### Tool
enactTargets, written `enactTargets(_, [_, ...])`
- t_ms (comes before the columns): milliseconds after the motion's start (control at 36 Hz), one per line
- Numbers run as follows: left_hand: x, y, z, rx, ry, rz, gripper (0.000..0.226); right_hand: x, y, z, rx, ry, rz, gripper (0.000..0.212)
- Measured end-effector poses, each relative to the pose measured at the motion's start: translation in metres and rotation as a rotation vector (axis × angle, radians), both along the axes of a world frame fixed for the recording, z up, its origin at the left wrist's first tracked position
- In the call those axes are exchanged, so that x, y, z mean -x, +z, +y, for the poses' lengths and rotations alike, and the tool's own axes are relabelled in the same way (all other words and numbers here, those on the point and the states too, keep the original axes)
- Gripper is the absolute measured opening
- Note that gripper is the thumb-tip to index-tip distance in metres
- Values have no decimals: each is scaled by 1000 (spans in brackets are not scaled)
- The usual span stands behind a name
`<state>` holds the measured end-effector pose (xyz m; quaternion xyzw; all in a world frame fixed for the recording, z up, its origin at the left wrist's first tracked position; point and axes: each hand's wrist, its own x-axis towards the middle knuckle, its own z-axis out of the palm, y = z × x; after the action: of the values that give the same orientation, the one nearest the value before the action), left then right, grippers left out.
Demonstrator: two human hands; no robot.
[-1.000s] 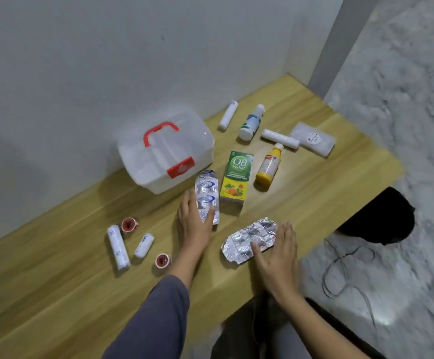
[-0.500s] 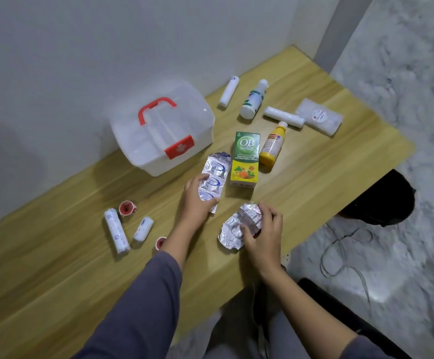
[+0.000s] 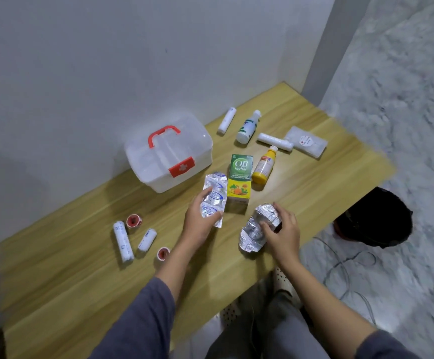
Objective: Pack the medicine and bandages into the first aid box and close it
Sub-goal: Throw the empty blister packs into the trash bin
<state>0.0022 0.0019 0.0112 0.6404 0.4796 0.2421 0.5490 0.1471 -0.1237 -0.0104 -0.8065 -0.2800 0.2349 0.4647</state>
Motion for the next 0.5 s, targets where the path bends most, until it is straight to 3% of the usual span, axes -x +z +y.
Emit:
enactTargets(250, [-98, 55, -4, -118, -68, -167, 63, -100, 37, -24, -59, -197, -100, 48])
enactTargets(500, [-267, 65, -30, -168, -355, -178, 61, -247, 43, -79, -66, -436, -160, 48])
